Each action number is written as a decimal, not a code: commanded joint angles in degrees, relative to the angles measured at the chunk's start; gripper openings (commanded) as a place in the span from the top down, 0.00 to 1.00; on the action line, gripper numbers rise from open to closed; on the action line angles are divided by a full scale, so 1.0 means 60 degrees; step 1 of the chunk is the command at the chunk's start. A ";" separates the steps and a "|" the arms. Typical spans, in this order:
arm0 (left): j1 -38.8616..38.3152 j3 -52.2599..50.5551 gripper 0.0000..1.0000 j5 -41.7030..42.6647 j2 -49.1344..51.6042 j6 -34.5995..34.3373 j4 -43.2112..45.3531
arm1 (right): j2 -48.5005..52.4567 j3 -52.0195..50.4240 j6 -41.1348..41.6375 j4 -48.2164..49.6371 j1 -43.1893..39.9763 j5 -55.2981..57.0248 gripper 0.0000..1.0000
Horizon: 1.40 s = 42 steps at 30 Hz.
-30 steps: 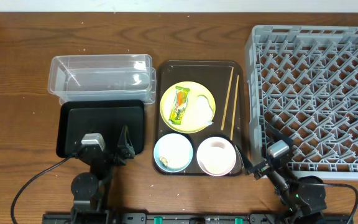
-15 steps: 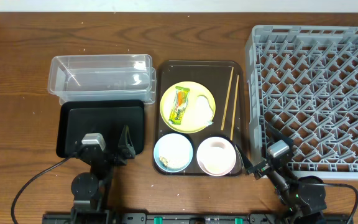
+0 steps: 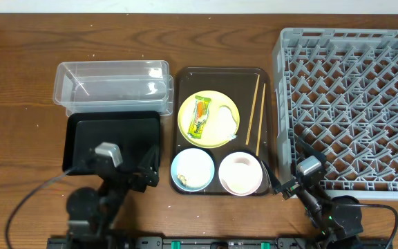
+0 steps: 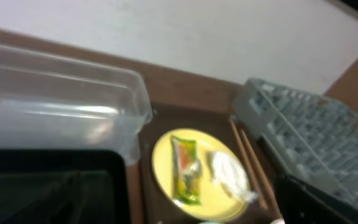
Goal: Sort waste into correct bins and load items into the dishwasher rack
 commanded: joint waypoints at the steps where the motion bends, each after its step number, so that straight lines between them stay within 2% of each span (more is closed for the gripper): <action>1: 0.0022 0.2120 0.01 0.0710 0.1887 -0.0069 -0.1053 | -0.0033 -0.0015 -0.0084 -0.0040 -0.0222 0.0058 0.01; 7: -0.0295 0.5938 0.01 0.1158 0.5781 0.0102 -0.4601 | -0.0033 -0.0015 -0.0084 -0.0044 -0.0222 0.0058 0.01; 9: -0.0550 0.6750 0.01 0.1290 0.6757 0.0087 -0.5268 | -0.0033 -0.0015 -0.0084 -0.0040 -0.0222 0.0058 0.01; 12: -0.1140 0.7220 0.01 0.2186 0.7788 0.0062 -0.5501 | -0.0033 -0.0015 -0.0084 -0.0044 -0.0222 0.0062 0.01; 14: -0.1792 0.7216 0.01 0.2237 0.8298 0.0073 -0.5577 | -0.0033 -0.0015 -0.0084 -0.0044 -0.0222 0.0062 0.01; 17: -0.3042 0.7213 0.01 0.1260 0.8998 0.0062 -0.5956 | -0.0033 -0.0011 -0.0062 -0.0087 -0.0233 0.0572 0.01; 20: -0.4215 0.7198 0.01 -0.0025 0.9588 0.0018 -0.6430 | -0.0033 -0.0007 0.1129 -0.0229 -0.0372 0.1891 0.01; 25: -0.5716 0.7198 0.02 -0.0641 1.0386 -0.0015 -0.6535 | 0.0087 0.0000 0.2310 -0.0262 -0.0798 0.2065 0.01; 28: -0.6393 0.7173 0.02 -0.1118 1.0823 -0.0466 -0.6528 | 0.0404 0.0007 0.3184 -0.0266 -0.1009 0.2011 0.01; 31: -0.6856 0.7012 0.08 -0.1650 1.1227 -0.0903 -0.6171 | 0.0794 0.0328 0.3246 -0.0743 -0.1268 0.1472 0.01; 33: -0.7071 0.6932 0.10 -0.1596 1.1511 -0.1239 -0.5803 | 0.1198 0.0936 0.3224 -0.1475 -0.1468 0.1188 0.01; 36: -0.7519 0.6918 0.14 -0.1490 1.1948 -0.1446 -0.5162 | 0.2022 0.2218 0.2317 -0.2466 -0.1617 0.0765 0.01; 42: -0.8360 0.6918 0.26 -0.1854 1.2932 -0.1657 -0.4441 | 0.4462 0.6065 0.1038 -0.5625 -0.1628 0.0510 0.01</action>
